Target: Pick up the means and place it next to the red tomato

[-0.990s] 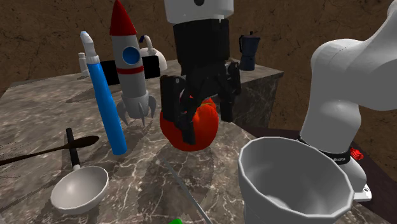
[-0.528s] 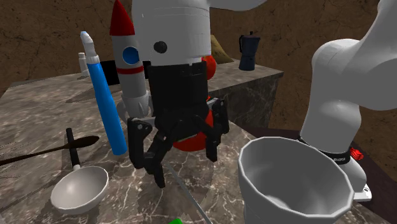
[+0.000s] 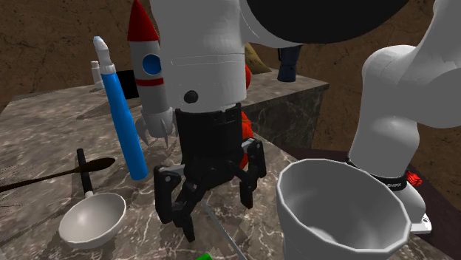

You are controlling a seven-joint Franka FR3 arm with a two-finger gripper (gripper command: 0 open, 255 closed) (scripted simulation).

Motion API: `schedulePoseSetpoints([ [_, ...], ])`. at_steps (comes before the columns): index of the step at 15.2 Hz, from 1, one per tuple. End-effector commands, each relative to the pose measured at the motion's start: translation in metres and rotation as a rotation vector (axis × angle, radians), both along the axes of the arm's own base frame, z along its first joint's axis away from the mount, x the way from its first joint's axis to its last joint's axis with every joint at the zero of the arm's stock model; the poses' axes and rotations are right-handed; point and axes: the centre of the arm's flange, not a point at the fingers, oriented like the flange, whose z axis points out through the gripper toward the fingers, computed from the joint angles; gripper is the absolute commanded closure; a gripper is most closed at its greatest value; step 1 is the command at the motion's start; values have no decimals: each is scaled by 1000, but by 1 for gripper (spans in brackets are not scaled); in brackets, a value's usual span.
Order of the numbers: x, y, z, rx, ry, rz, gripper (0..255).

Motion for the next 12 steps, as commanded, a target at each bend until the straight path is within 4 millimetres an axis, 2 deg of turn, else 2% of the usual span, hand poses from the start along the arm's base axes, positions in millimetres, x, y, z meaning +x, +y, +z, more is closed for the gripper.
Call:
schedulePoseSetpoints([
  [1, 0, 0, -1, 0, 0, 0, 0],
  [5, 0, 0, -1, 0, 0, 0, 0],
  [6, 0, 0, -1, 0, 0, 0, 255],
  [12, 0, 0, -1, 0, 0, 0, 255],
])
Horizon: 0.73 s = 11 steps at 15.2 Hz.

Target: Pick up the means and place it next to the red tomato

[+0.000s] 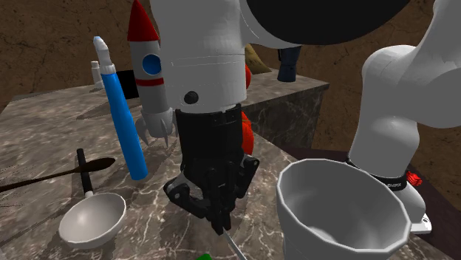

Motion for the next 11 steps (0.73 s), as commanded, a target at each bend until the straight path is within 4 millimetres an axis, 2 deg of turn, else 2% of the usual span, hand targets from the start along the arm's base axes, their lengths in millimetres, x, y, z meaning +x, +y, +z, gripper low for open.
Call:
schedulePoseSetpoints([
  [1, 0, 0, 0, 0, 0, 0, 255],
  [3, 0, 0, 0, 0, 0, 0, 255],
  [11, 0, 0, 42, 0, 0, 0, 255],
])
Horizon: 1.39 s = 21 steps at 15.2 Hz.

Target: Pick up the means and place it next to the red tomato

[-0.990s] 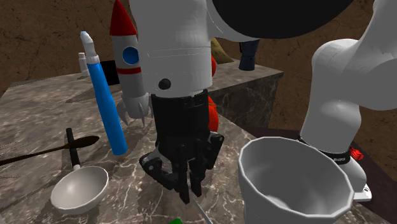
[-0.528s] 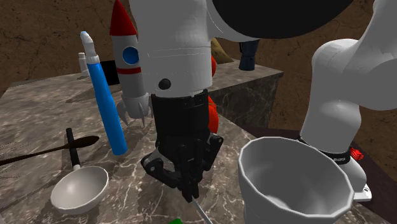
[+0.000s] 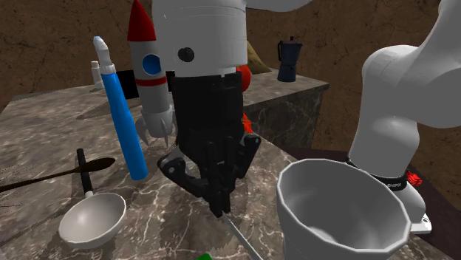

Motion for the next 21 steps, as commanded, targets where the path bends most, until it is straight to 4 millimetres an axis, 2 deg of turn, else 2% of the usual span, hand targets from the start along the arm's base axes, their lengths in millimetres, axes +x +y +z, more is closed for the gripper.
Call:
schedulePoseSetpoints([
  [1, 0, -1, 10, 0, 1, 0, 255],
  [21, 0, -1, 116, 0, 1, 0, 255],
])
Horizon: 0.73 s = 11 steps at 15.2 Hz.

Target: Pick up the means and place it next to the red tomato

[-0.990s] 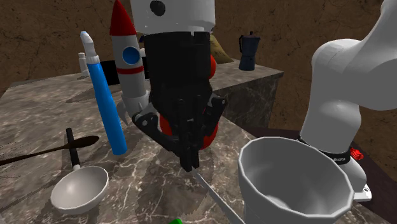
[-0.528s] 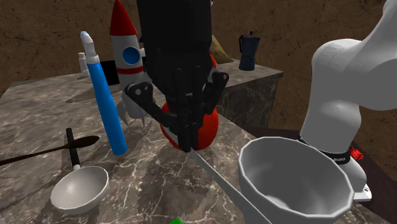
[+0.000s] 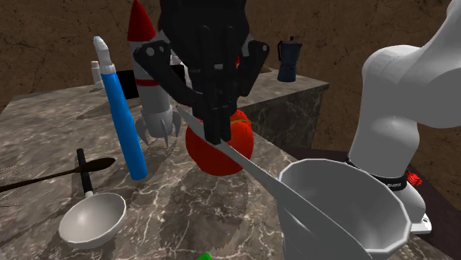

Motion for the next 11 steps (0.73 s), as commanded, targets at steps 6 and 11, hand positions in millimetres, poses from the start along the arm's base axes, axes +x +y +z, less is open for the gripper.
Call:
schedulePoseSetpoints([
  [6, 0, -1, 37, 0, 1, 0, 255],
  [11, 11, -25, 49, 0, 1, 0, 255],
])
